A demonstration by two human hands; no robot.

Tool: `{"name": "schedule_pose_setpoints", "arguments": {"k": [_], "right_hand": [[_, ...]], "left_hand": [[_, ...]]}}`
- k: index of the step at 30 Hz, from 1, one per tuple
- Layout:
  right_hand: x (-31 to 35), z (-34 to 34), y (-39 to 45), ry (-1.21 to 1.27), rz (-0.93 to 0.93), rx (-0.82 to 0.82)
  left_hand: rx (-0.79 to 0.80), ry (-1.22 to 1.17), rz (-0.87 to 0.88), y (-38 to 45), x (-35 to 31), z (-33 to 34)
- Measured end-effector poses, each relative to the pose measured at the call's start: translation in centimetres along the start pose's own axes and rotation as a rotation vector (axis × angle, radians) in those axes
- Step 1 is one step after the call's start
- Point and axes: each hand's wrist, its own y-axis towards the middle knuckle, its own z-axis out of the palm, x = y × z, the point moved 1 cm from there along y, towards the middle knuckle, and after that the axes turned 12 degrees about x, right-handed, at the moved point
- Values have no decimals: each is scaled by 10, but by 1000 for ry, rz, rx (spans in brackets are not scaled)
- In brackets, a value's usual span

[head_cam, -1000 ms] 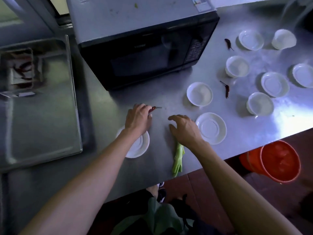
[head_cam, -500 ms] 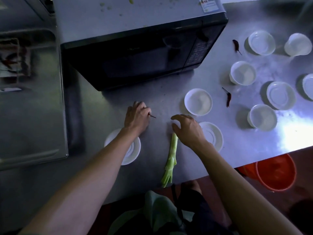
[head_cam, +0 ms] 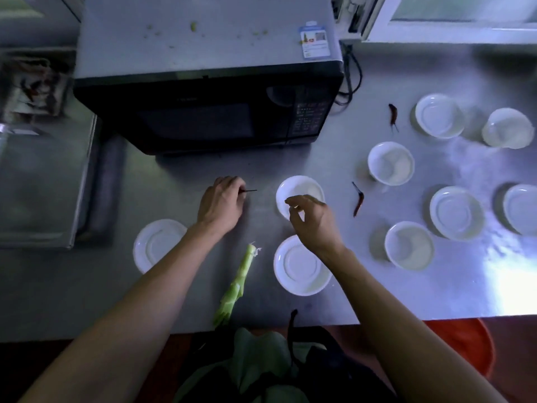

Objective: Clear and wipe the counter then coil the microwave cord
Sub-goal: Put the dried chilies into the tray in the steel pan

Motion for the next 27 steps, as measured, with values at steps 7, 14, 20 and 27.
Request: {"name": "schedule_pose_setpoints", "arguments": {"k": [7, 14, 20, 27], "right_hand": [[-74, -47, 0, 120, 170, -139], [-135, -72, -5, 114, 436, -121], [-150, -79, 12, -3, 415, -91], [-153, -78, 21, -149, 395, -1]], "left_hand": [[53, -50, 174, 16, -93, 21], [131, -19, 319, 32, -156, 43], [191, -4, 310, 38, -181, 58], [197, 20, 264, 35, -184, 60]]}}
